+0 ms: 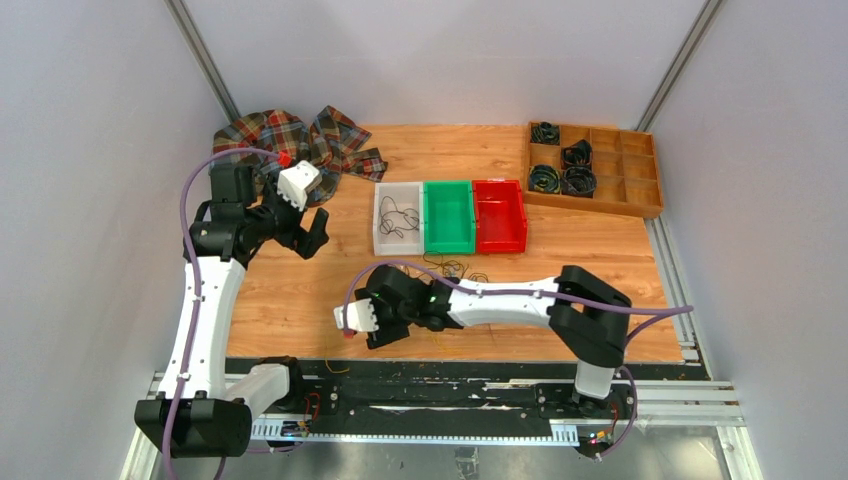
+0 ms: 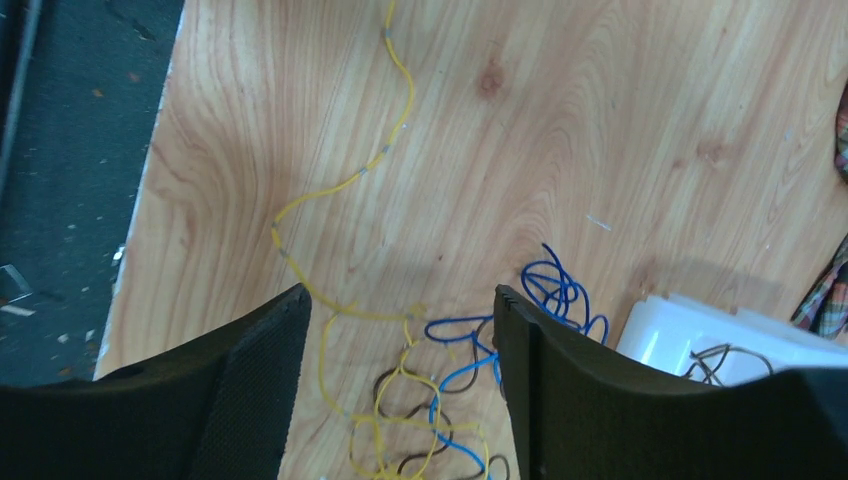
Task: Untangle the cables
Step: Untie the cable.
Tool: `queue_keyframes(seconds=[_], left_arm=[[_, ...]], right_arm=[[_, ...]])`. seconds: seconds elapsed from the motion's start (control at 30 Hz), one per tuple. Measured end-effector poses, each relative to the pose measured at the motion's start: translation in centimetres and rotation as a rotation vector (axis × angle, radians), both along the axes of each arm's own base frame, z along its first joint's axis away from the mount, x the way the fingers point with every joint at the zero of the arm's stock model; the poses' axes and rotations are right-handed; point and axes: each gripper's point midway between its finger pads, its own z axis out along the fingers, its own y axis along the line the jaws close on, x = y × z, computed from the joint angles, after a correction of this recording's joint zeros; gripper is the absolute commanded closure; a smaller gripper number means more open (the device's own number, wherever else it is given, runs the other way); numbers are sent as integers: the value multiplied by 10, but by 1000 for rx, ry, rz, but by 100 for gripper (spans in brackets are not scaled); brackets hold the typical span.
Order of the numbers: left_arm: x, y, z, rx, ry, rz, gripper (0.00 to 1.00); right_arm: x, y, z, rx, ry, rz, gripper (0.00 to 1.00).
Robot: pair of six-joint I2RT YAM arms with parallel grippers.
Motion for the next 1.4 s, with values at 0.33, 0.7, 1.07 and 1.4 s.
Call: queue_keyframes(seconds=[0.33,0.7,1.07,1.4], left_arm=[[2,1,6,1,-7,4,2],[0,-8,18,-41,-29,-27,2],[-38,-46,63,-163,-137,-248,2],[-74,-85,47,-202,-92,-440,2]], right_arm=[[21,15,-20,-75,-127,2,99],[48,15,55,142,-45,-171,99],[75,-6,156,462,85,-335,99],[60,-4,151,494,255,-360,99]])
